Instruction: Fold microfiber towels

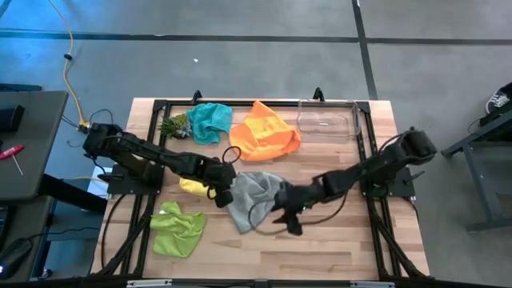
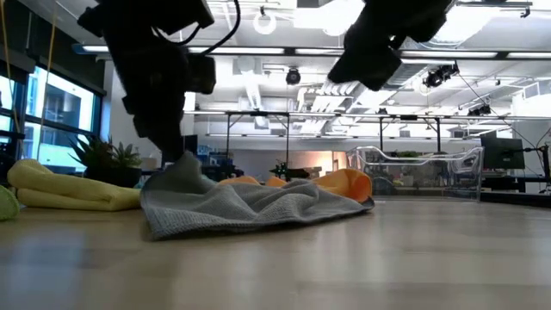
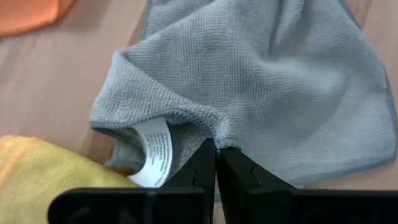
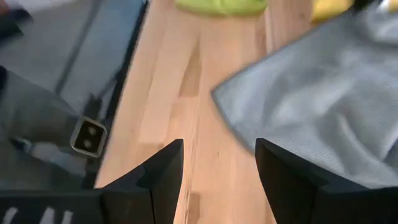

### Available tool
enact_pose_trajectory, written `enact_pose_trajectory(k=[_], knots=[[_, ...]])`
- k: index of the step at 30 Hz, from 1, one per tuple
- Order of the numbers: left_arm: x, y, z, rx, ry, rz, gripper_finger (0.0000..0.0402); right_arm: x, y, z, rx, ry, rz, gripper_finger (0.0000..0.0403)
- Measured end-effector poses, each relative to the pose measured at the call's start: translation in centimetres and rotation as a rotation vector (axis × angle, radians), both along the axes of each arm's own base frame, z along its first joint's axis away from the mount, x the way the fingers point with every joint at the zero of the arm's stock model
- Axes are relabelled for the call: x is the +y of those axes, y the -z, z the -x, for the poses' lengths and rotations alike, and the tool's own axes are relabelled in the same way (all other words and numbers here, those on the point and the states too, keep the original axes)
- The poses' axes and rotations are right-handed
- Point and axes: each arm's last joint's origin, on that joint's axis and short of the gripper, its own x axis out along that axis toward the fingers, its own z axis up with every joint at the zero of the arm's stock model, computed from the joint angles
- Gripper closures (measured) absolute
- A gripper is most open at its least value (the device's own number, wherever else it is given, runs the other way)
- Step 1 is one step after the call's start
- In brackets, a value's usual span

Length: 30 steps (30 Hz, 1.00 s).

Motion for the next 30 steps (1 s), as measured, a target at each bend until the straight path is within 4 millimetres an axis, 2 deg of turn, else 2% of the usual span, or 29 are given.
enact_pose_trajectory(k=[7,14,21,25,30], knots=[[0.5,-0.4,0.0,-0.021,0.007,0.027,0.0401,4.6,1.5,-4.9,0.087,0.001,0.235,0.021],[0.4,-0.7,-0.1,-0.043,0.016,0.034,0.0401,7.9,3.8,-9.8,0.084,-0.087,0.344,0.021],[0.4,-0.7,-0.1,-0.045,0.024,0.033,0.0401,8.3,6.5,-13.3,0.137,-0.076,0.36,0.021],[0.3,-0.7,-0.1,-0.045,0.029,0.042,0.0401,8.0,6.8,-13.9,0.181,-0.095,0.341,0.021],[0.3,-0.7,-0.1,-0.051,0.03,0.044,0.0401,7.4,7.1,-13.6,0.25,-0.104,0.348,0.0225]])
